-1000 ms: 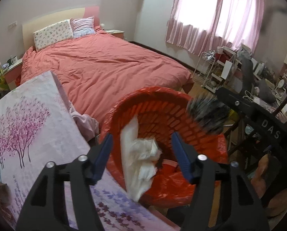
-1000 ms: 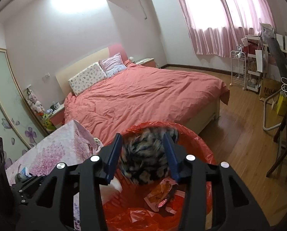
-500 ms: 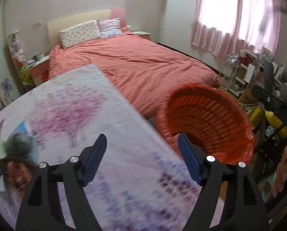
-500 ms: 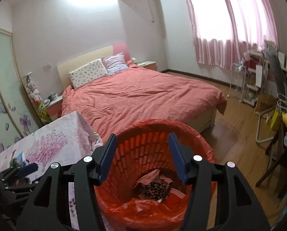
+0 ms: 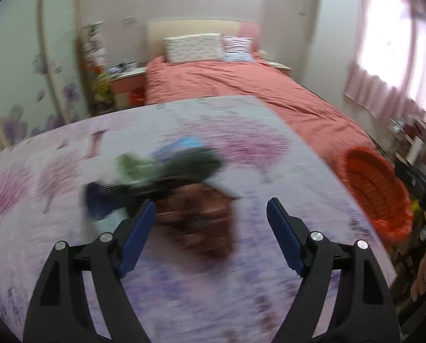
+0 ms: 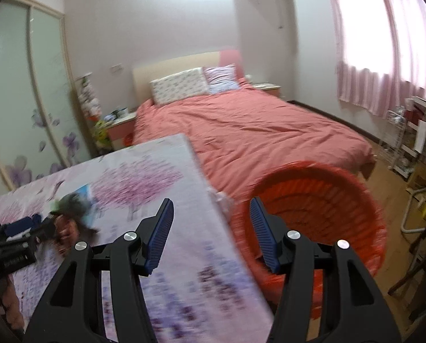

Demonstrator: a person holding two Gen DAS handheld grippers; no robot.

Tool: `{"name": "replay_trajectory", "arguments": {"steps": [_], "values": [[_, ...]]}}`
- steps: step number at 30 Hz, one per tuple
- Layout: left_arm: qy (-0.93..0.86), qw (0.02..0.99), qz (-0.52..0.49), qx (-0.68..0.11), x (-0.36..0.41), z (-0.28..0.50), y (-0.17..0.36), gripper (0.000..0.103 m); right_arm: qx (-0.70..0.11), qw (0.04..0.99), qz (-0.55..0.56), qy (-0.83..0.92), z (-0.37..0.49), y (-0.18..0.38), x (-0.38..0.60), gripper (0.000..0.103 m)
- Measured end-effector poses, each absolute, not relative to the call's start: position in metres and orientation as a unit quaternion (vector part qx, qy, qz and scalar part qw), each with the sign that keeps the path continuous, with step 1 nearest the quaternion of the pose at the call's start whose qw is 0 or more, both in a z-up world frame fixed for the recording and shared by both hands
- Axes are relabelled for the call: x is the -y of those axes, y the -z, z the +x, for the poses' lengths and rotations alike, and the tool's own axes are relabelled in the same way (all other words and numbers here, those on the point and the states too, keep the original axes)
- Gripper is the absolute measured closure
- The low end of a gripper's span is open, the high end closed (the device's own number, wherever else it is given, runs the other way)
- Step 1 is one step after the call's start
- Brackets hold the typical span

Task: Collect trash
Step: 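Grasp the plaid cloth with the right gripper while the left grasps the blue pouch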

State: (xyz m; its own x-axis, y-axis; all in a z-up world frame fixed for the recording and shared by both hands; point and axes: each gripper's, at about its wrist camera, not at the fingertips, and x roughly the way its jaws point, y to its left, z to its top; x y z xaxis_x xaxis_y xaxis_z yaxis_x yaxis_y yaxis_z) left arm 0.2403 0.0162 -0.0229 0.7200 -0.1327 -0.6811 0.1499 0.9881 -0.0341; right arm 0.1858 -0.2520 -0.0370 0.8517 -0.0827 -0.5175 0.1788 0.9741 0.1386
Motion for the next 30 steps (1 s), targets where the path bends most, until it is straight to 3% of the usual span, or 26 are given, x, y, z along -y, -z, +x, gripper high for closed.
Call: {"name": "replay_trajectory", "arguments": {"steps": [7, 12, 18, 20, 24, 25, 28, 30], "values": [[0.005, 0.917, -0.056, -0.395, -0.114, 0.247, 0.047, 0.028, -0.292, 0.953, 0.073, 0.012, 0.201, 0.053, 0.191, 0.047], [0.004, 0.913, -0.074, -0.401, -0.128, 0.259, 0.057, 0.034, -0.305, 0.951, 0.046, -0.015, 0.204, 0.061, 0.158, 0.047], [-0.004, 0.903, -0.079, -0.422, -0.120, 0.282, 0.074, 0.050, -0.317, 0.948, 0.032, -0.024, 0.204, 0.069, 0.135, 0.047], [-0.008, 0.898, -0.083, -0.431, -0.122, 0.287, 0.079, 0.065, -0.319, 0.947, 0.030, -0.026, 0.205, 0.070, 0.129, 0.047], [0.003, 0.900, -0.089, -0.427, -0.132, 0.279, 0.081, 0.076, -0.323, 0.945, 0.029, -0.036, 0.207, 0.072, 0.119, 0.047], [0.008, 0.902, -0.083, -0.424, -0.134, 0.276, 0.079, 0.083, -0.325, 0.944, 0.030, -0.042, 0.208, 0.074, 0.115, 0.047], [0.001, 0.903, -0.075, -0.424, -0.145, 0.273, 0.080, 0.083, -0.331, 0.941, 0.037, -0.053, 0.212, 0.077, 0.108, 0.047], [-0.003, 0.904, -0.076, -0.422, -0.150, 0.271, 0.081, 0.078, -0.335, 0.939, 0.046, -0.064, 0.217, 0.079, 0.102, 0.047]]}}
